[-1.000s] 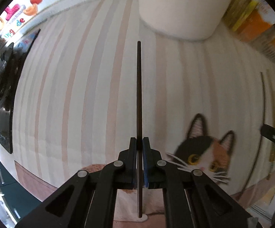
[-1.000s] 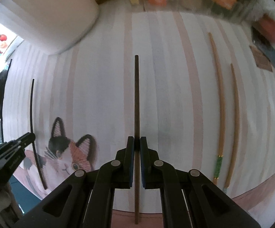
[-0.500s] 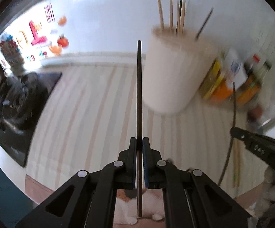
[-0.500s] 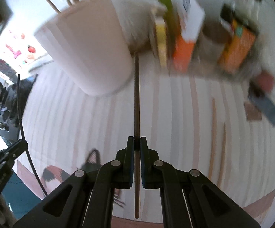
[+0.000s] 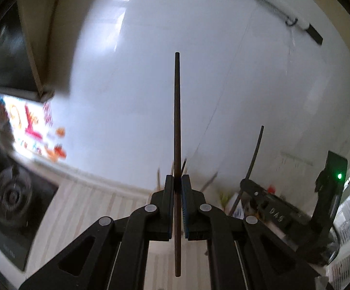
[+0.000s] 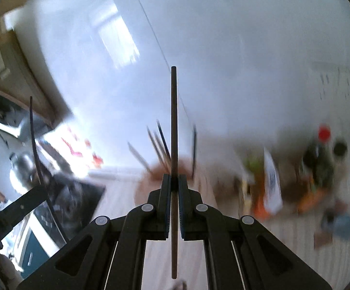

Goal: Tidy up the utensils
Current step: 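Lift both black chopsticks and carry them above the holder, then lower both black chopsticks into the holder and open both tools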

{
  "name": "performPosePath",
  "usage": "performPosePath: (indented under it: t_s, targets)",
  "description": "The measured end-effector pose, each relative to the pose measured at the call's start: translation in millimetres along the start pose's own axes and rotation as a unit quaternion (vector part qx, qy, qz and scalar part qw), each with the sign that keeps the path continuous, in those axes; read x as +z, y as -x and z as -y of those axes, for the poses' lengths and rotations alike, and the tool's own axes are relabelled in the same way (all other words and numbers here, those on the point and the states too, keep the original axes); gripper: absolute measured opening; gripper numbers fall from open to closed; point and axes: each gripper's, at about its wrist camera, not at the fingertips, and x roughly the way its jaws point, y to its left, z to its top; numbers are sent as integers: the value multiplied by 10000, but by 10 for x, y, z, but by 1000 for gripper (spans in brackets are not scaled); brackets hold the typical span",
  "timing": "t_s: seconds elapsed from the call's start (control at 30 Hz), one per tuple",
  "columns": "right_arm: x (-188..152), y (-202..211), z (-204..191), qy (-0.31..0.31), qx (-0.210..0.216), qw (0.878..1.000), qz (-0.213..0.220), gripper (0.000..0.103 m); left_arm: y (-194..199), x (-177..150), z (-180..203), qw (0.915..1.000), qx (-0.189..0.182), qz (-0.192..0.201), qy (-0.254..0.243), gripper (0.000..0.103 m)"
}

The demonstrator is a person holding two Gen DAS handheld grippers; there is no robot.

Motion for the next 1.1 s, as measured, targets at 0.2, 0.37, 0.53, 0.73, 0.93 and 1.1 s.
performPosePath:
  t_s: [0.2,0.37,0.53,0.73,0.93,1.1]
  targets:
    - [460,-228,-7,-131,111,9966,807,6,-561,307,58,9996,-110,259,102,3]
    - [565,-522,-11,-40,41,9922,1244,6,-962,276,-12,9995,-17,288,108,3]
    - [541,-722,-7,82,-13,9906,1365,6,-1279,147,-121,9998,50,175,99,3]
    - [492,-920,51,94,-155,9905,1365,6,-1489,-3,-197,9999,111,64,-30,4]
    - [437,-1026,3,233,-248,9897,1390,6,-1593,-71,-192,9997,136,32,-216,4]
    - [359,-1064,-13,288,-265,9898,1367,6,-1653,-121,-222,9993,172,-54,-338,4]
